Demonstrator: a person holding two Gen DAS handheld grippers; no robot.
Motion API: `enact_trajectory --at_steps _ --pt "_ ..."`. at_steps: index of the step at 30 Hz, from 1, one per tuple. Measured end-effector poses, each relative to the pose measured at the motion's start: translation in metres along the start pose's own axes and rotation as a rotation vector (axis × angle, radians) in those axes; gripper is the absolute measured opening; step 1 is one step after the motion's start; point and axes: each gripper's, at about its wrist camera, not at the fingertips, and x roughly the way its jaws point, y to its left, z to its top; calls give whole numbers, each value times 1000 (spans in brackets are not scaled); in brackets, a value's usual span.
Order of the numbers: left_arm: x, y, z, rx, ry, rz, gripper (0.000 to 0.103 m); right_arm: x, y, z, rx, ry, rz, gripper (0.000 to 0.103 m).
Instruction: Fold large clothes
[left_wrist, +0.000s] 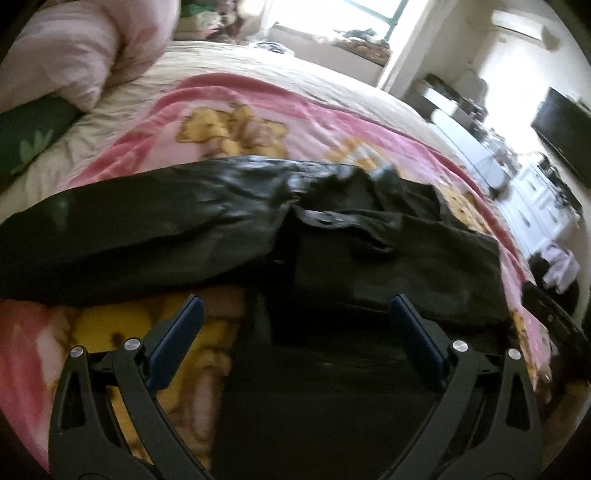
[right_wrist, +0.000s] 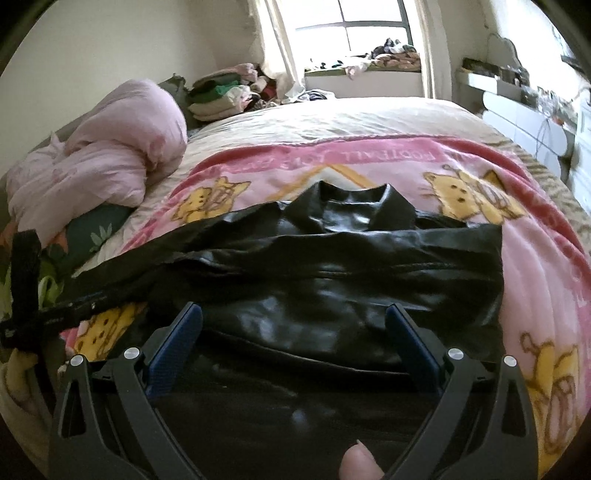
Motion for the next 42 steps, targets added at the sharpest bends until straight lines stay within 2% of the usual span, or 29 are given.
enact_trajectory --at_steps 11,20,30,37,42 --pt "-24 41 6 -116 -69 95 94 5 38 3 -71 -5 15 99" --pt "-32 68 10 -192 -74 142 94 14 86 11 -136 -9 43 99" --pt "-37 120 13 -339 -80 328 94 42 153 23 -221 13 87 99" --pt "-56 156 13 -459 -120 357 94 62 185 29 -245 39 110 99" --pt "-61 175 14 -513 -115 372 94 72 203 28 -271 59 126 99"
